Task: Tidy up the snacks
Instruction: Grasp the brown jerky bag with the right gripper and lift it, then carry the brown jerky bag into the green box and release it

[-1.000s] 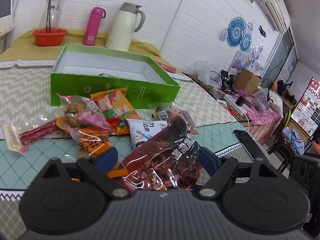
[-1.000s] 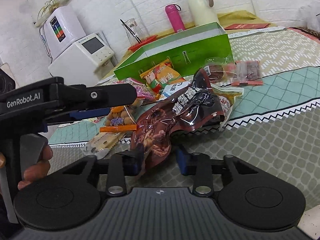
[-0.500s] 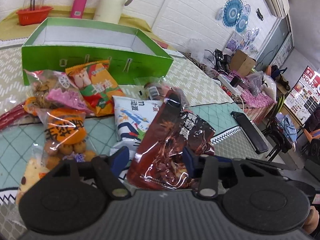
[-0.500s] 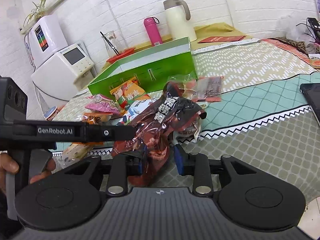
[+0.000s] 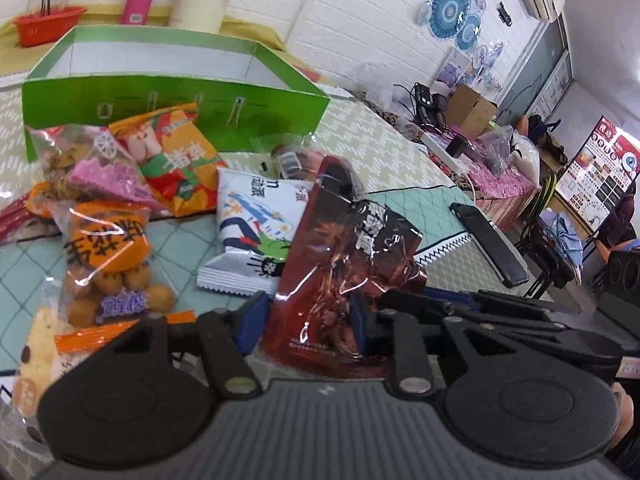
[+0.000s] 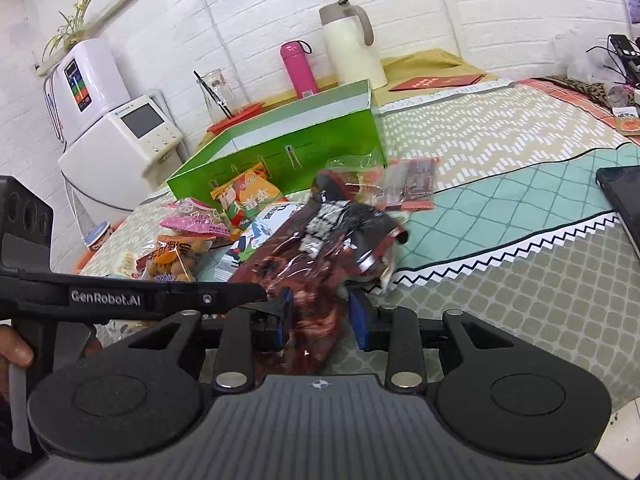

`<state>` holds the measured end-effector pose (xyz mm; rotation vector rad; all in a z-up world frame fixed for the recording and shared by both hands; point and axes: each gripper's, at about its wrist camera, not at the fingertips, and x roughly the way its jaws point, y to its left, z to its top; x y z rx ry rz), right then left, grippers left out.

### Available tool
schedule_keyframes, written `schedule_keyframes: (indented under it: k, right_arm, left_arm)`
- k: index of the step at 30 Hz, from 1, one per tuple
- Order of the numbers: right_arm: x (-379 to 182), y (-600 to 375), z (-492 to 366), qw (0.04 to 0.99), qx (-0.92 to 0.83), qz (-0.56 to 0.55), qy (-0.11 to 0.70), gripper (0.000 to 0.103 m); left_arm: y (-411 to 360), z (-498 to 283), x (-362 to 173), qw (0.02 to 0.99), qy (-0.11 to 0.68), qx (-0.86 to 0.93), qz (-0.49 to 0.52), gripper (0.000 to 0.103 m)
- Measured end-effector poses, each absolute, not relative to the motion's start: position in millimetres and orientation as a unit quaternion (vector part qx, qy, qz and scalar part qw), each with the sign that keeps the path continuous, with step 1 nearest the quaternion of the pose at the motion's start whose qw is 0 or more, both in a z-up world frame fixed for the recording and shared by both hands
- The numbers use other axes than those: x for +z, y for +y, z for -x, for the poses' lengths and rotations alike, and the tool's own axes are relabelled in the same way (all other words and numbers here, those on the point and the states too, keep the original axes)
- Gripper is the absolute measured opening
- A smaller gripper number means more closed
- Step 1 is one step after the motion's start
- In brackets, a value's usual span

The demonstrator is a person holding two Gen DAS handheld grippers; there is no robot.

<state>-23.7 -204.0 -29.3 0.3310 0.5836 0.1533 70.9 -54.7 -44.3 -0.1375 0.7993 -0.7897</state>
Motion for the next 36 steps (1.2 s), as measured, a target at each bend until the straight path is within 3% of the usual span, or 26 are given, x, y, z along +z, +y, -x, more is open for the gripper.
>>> schedule_keyframes:
  k: [3, 7, 16, 23, 36]
  right_arm:
    - [-30.6, -206.1, 22.9, 0.94, 0.078, -0.171, 0.286, 0.055]
    - [-27.1, -200.6, 24.9, 0.944, 0.076, -0.15, 0.284, 0.052]
    - [22.2, -195.4, 35.4, 0.967, 0.1, -0.095, 0.213, 0.044]
    - [53.2, -191.8, -1.2, 0.975, 0.132, -0.073, 0.163, 0.031]
    - [75.1, -169.0, -105.1, 0.971, 0.161, -0.085, 0.153, 0.029]
  left_arm:
    - [-50.5, -73.3, -46.9, 0.842, 0.377, -0.375, 0.088, 0.026]
    - [-51.8, -65.1, -46.2, 0.852, 0.372, -0.357, 0.091, 0.014]
    - [-33.7, -49.2, -4.7, 0.865, 0.318, -0.359, 0.148, 0.013]
    - [-16.8, -74.6, 24.3, 0.877, 0.283, -0.344, 0.181, 0.013]
    - [9.3, -163.3, 52.7, 0.901, 0.261, -0.28, 0.202, 0.013]
